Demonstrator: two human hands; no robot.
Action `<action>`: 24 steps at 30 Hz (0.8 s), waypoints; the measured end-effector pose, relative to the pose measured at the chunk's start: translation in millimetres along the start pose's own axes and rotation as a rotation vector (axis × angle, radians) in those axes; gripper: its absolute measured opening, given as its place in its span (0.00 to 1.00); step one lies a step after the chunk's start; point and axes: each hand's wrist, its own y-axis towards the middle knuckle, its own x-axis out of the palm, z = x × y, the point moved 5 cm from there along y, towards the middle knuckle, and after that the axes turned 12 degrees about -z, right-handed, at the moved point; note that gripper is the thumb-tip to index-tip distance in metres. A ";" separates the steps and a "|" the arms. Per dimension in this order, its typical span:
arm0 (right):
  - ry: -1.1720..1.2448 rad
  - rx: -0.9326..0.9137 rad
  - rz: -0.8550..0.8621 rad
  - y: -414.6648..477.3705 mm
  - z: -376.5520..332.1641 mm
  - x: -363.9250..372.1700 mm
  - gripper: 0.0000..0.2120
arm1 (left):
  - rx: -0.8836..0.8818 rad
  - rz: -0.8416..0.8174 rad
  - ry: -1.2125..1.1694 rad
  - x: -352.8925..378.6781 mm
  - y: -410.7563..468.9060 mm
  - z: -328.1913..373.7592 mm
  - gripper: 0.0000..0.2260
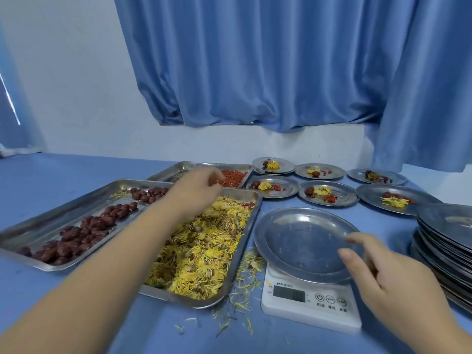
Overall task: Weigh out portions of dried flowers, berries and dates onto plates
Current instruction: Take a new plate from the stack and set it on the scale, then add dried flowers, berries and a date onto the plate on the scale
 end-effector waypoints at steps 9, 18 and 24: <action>0.025 -0.054 0.003 1.8 -1.7 4.3 0.20 | -0.202 -0.428 0.491 -9.9 21.9 -87.1 0.17; 0.078 -0.047 0.053 0.5 2.5 0.8 0.21 | -0.107 -0.239 0.305 -26.5 19.1 -69.7 0.14; 0.099 -0.063 0.056 -0.4 2.2 1.9 0.21 | -0.039 -0.277 0.294 -9.4 14.8 -49.3 0.07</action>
